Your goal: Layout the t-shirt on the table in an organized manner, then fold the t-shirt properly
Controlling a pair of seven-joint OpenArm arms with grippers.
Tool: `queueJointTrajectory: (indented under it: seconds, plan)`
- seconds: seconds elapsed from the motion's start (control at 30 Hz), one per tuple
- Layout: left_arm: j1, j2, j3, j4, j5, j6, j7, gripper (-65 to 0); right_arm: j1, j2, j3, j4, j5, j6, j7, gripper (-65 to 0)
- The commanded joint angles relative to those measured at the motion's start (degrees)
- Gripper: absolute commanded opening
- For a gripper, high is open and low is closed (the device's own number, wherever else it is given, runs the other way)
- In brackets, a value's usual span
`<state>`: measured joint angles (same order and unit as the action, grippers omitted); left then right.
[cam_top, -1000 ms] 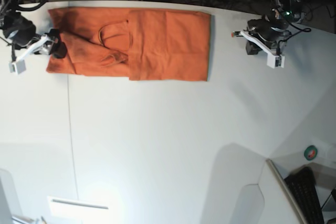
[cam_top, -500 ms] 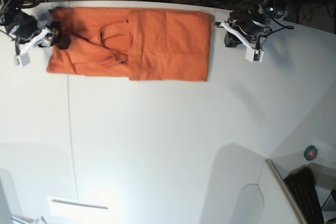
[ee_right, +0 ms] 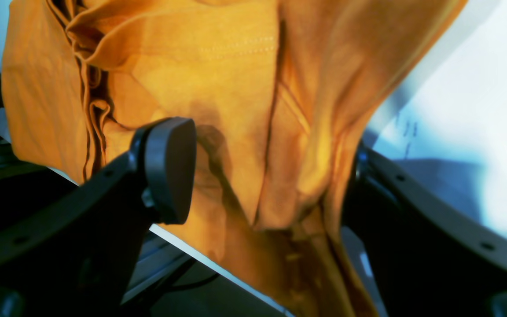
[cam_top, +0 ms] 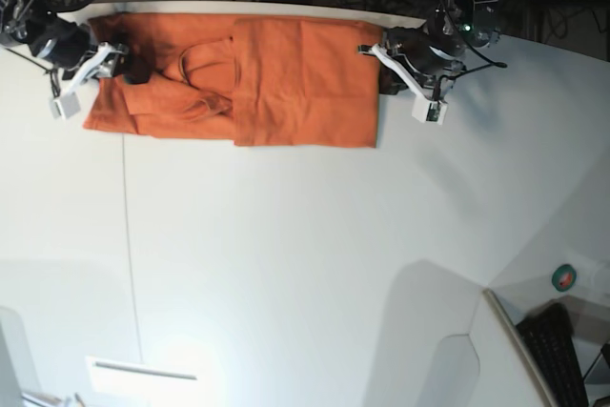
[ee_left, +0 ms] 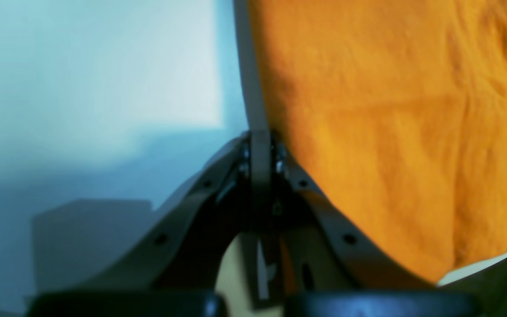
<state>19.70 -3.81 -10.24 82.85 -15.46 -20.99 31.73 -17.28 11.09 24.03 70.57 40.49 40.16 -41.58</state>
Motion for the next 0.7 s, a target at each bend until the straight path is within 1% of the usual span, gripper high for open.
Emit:
queueJointTrajectory:
  seconds: [0.0,0.03,0.07,0.1,0.23,0.27,0.33,0.43,0.47,0.5,0.6,0.67]
  plan:
    - [-0.06,0.25,-0.09,0.89,-0.32,0.20,-0.21,-65.0,-0.17,0.56,0.36,0.07,-1.33,-0.16,-1.36,-26.1]
    - [-0.06,0.25,-0.09,0.89,-0.32,0.20,-0.21,-65.0,0.09,0.56,0.36,0.07,-1.33,-0.16,-1.27,-26.3]
    - [-0.14,0.25,-0.09,0.89,-0.32,0.20,-0.21,-65.0,0.44,0.56,0.36,-0.02,-1.33,-0.16,-1.27,-28.1]
    - [-0.32,0.25,-0.09,0.80,-0.32,0.20,-0.21,-65.0,0.62,0.56,0.36,-0.10,-1.33,-0.16,-1.27,-31.8]
    - [-1.73,0.43,0.00,0.27,-0.23,0.20,-0.12,-65.0,1.67,0.56,0.10,-0.10,-1.41,-0.16,-1.27,-53.0]
    - [-2.08,0.43,0.00,0.18,-0.23,0.20,-0.12,-65.0,2.20,0.73,0.10,-0.10,-1.41,-0.16,-1.45,-57.6]
    - [-2.78,0.43,0.35,0.10,-0.23,0.20,-0.12,-65.0,2.90,0.82,0.10,-0.10,-1.50,-0.16,-1.45,-65.0]
    - [-4.01,-0.01,3.60,0.01,-0.23,0.29,-0.12,-65.0,3.96,0.91,0.01,-0.37,-1.94,-0.16,-1.63,-65.0]
    - [-4.54,-0.01,4.83,0.01,-0.23,1.17,-0.12,-65.0,4.05,0.91,0.01,-0.37,-3.08,-0.16,-1.63,-65.0]
    - [-4.98,-0.01,6.33,0.01,-0.23,2.75,-0.12,-65.0,4.66,0.91,0.01,-0.28,-4.93,-0.21,-1.63,-65.0]
    - [-7.00,-0.80,11.25,-0.61,-0.23,6.09,-0.12,-65.0,5.72,0.47,0.10,0.95,-11.26,-4.87,-1.54,-65.0]
    - [-8.67,-0.71,14.24,-2.01,-0.23,7.67,-0.12,-65.0,6.16,0.38,0.10,2.53,-13.46,-5.57,-1.63,-65.0]
